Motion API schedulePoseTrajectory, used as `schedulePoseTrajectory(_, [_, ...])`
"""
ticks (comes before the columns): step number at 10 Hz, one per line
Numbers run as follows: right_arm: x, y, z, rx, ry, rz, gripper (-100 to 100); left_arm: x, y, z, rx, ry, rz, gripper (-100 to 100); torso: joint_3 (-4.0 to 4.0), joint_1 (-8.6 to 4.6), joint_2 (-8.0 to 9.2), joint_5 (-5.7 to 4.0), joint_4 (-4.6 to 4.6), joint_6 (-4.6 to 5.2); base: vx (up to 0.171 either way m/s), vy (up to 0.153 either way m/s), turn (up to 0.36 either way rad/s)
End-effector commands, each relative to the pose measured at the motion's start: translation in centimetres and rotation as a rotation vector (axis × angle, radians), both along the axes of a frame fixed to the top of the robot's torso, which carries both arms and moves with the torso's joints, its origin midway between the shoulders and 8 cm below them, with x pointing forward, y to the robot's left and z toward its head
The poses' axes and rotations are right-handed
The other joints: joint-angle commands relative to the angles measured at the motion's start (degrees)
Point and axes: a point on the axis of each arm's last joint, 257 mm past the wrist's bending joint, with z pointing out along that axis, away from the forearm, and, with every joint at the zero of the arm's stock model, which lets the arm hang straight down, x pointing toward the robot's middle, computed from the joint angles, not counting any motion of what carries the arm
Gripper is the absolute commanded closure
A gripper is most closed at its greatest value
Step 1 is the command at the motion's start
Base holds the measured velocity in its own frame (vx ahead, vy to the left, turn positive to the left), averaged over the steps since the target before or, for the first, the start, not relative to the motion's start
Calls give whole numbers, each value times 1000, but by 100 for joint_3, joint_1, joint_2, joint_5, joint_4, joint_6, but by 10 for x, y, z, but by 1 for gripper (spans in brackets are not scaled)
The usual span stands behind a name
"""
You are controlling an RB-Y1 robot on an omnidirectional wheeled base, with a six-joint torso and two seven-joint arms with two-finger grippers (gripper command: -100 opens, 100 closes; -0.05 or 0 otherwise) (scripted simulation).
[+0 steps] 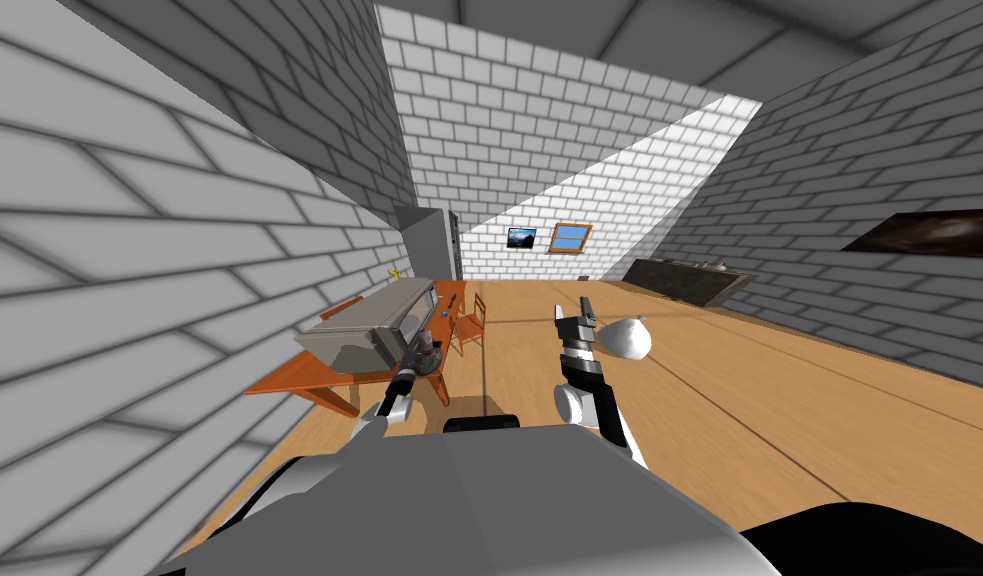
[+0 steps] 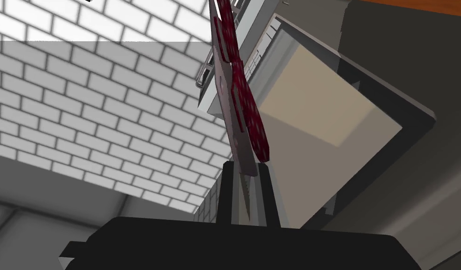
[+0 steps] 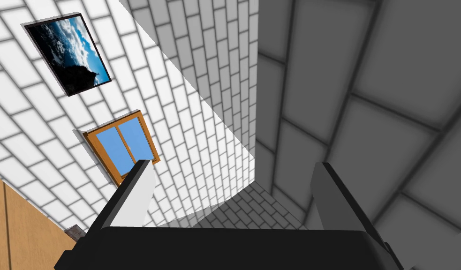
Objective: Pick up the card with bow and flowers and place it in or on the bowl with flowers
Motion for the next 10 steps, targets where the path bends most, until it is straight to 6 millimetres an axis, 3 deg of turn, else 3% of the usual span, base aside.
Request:
schedulePoseTrajectory(1, [0,0,0,0,0,0,0,-7,-10,-4,55,0,-17,100,0,0,0,0,0,0,23,40,40])
schedulePoseTrajectory(2, [0,0,0,0,0,0,0,-19,-27,-15,87,13,-46,100,0,-3,-2,-2,3,2,35,49,68])
schedulePoseTrajectory(3, [0,0,0,0,0,0,0,-19,-27,-12,111,3,-47,100,-4,0,-6,0,-2,0,31,38,34])
schedulePoseTrajectory(5, [0,0,0,0,0,0,0,-33,-23,-34,114,63,-38,100,-1,-9,-3,-3,1,1,7,9,-3])
schedulePoseTrajectory(6, [0,0,0,0,0,0,0,-32,-45,-19,167,7,-76,100,3,-14,5,-4,1,-2,11,34,78])
schedulePoseTrajectory(8, [0,0,0,0,0,0,0,-32,-45,-19,173,7,-76,100,1,-10,-3,-6,6,2,22,24,17])
schedulePoseTrajectory(9, [0,0,0,0,0,0,0,-44,-61,-26,220,9,-104,100,1,-14,-3,-6,5,1,50,38,63])
schedulePoseTrajectory(10, [0,0,0,0,0,0,0,-44,-61,-26,222,9,-103,100,-2,-8,-6,-4,2,-4,38,33,48])
